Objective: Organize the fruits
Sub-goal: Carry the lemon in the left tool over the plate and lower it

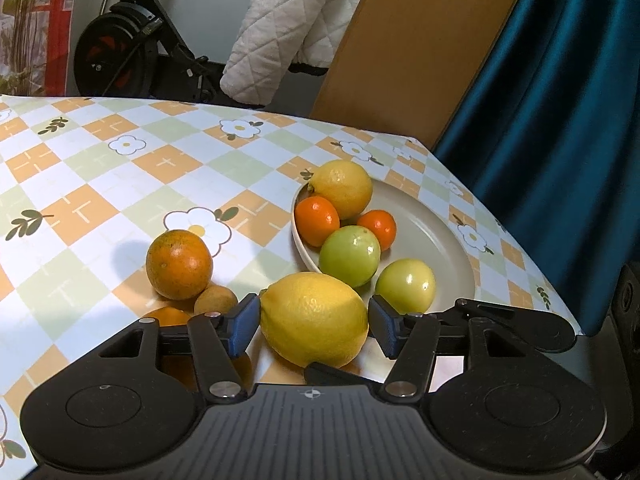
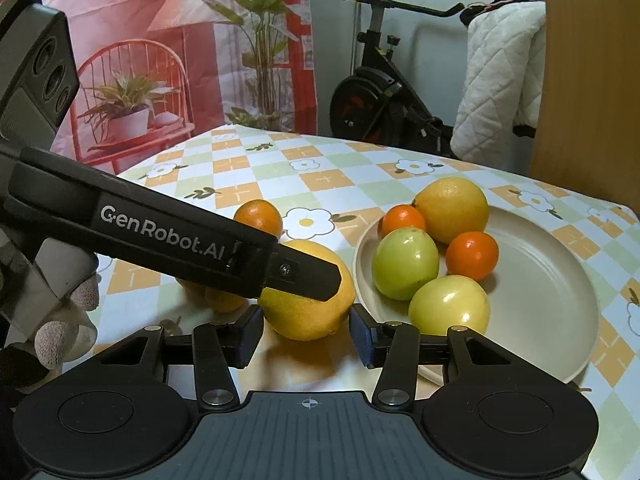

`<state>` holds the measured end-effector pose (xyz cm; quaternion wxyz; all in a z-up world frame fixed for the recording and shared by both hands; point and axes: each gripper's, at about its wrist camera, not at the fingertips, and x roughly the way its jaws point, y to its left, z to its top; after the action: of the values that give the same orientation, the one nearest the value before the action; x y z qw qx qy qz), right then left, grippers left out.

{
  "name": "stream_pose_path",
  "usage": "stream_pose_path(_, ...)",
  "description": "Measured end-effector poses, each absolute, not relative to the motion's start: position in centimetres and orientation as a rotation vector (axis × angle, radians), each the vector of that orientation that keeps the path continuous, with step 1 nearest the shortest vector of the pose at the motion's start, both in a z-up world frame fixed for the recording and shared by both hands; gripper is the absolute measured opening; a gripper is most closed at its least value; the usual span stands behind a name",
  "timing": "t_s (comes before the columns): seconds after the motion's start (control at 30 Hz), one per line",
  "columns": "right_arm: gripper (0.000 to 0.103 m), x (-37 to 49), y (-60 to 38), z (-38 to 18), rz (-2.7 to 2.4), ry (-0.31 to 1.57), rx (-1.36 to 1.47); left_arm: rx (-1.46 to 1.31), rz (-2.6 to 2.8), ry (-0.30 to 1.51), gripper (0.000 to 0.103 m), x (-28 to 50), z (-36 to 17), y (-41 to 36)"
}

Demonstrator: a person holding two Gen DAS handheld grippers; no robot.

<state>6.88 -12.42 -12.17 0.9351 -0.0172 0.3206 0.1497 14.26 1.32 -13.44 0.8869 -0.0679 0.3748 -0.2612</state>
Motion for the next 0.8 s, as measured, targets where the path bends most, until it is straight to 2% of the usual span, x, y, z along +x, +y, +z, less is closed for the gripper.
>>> stream_pose_path(0.33, 0.044, 6.0, -13.1, -10.6, 0.289, 0.586, -0.036, -0.103, -0.556, 0.718, 0.062, 13.5, -11.3, 0.3)
stream_pose_path(0.8, 0.044, 6.0, -18.5, -8.9, 0.186, 0.497, 0.009, -0.028, -0.648, 0.676, 0.062, 15.5, -8.8, -5.2)
